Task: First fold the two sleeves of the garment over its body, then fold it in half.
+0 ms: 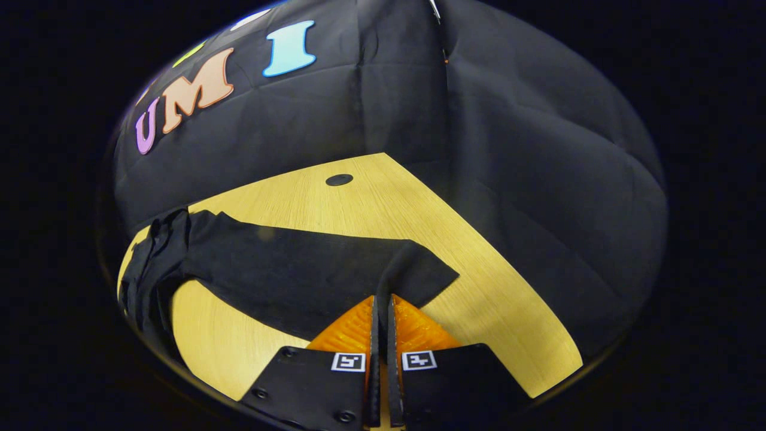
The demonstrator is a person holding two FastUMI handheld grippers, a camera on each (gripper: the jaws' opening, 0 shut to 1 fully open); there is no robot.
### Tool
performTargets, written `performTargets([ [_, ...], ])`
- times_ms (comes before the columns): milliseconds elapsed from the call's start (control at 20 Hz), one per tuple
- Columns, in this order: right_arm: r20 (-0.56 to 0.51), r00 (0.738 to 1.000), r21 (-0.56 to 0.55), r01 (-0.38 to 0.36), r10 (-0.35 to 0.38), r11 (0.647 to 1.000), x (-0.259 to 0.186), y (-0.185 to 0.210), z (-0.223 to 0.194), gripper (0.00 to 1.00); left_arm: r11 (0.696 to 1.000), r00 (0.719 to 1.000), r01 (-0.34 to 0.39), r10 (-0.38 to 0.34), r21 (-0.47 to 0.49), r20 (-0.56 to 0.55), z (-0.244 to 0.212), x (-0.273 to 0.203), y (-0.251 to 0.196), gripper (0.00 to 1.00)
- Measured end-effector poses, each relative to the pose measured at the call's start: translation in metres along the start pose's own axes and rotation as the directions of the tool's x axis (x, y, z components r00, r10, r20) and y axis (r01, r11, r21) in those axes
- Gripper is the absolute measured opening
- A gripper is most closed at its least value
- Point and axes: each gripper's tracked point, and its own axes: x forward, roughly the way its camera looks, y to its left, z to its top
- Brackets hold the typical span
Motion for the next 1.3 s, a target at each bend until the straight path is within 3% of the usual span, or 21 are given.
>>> performTargets([
  [250, -0.003, 1.0, -0.018, -0.008, 0.008, 1.0, -0.013, 0.003, 0.0, 0.05, 1.0, 1.0, 0.009, -0.009, 0.01, -0.003, -0.002, 0.0, 0.001, 0.94],
  [550, 0.077, 0.997, 0.011, -0.024, 0.023, 1.0, -0.055, 0.011, 0.03, 0.04, 0.999, 0.999, 0.044, -0.044, -0.008, -0.012, -0.01, 0.002, 0.002, 0.94],
  [800, 0.21, 0.978, -0.018, 0.018, -0.014, 1.0, -0.103, 0.033, 0.058, 0.04, 0.996, 0.996, 0.083, -0.084, -0.043, -0.024, -0.019, 0.007, 0.013, 0.94],
  [1300, 0.34, 0.934, -0.029, 0.128, -0.111, 0.991, -0.179, 0.085, 0.051, 0.02, 0.984, 0.985, 0.173, -0.173, -0.03, 0.027, -0.007, 0.04, 0.047, 0.94],
])
